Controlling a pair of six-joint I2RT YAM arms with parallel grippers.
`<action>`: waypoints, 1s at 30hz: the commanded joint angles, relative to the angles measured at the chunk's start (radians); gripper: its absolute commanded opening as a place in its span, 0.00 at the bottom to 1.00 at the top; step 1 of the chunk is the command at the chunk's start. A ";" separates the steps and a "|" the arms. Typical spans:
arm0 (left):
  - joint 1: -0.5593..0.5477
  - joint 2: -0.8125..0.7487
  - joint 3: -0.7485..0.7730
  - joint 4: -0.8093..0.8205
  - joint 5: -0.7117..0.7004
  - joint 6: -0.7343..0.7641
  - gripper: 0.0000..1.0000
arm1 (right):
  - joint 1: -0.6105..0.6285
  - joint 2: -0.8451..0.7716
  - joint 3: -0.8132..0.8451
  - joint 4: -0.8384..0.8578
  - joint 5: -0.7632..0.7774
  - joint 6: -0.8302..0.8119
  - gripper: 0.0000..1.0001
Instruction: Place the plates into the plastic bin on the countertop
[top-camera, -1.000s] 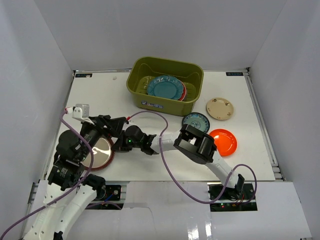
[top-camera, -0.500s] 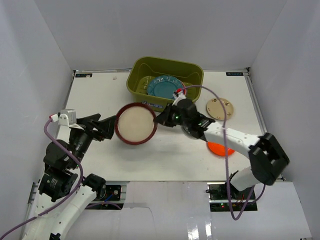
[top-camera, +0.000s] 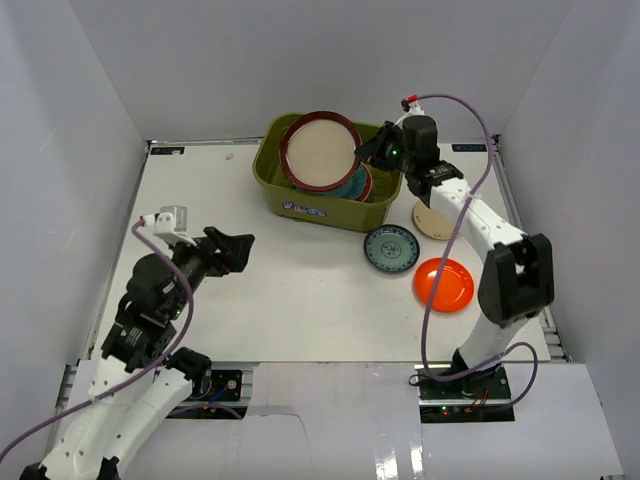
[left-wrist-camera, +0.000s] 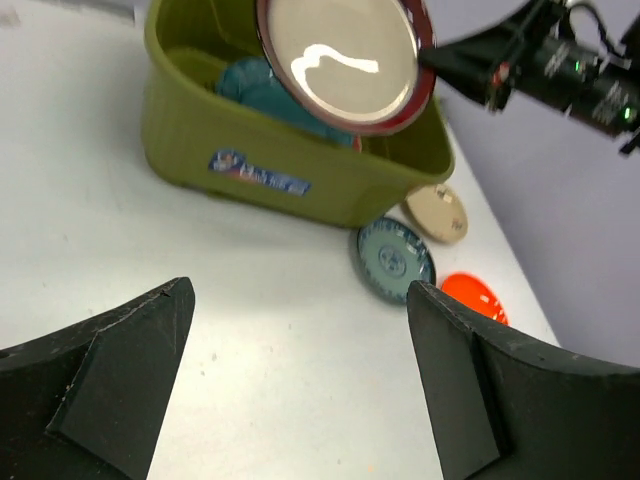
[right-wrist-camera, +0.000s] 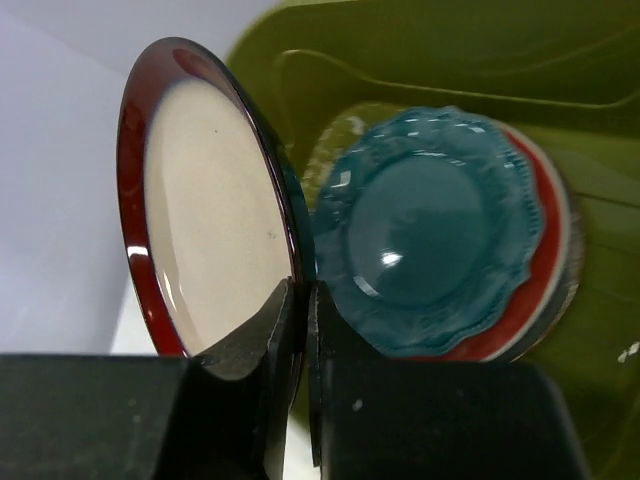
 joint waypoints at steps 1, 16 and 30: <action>-0.005 0.091 -0.027 -0.025 0.086 -0.052 0.98 | -0.032 0.116 0.152 0.025 -0.018 -0.041 0.08; -0.037 0.468 -0.260 0.329 0.444 -0.331 0.94 | -0.067 0.342 0.292 -0.074 0.006 -0.133 0.37; -0.428 1.017 -0.066 0.581 0.000 -0.471 0.71 | -0.072 -0.168 -0.094 -0.110 0.092 -0.265 0.86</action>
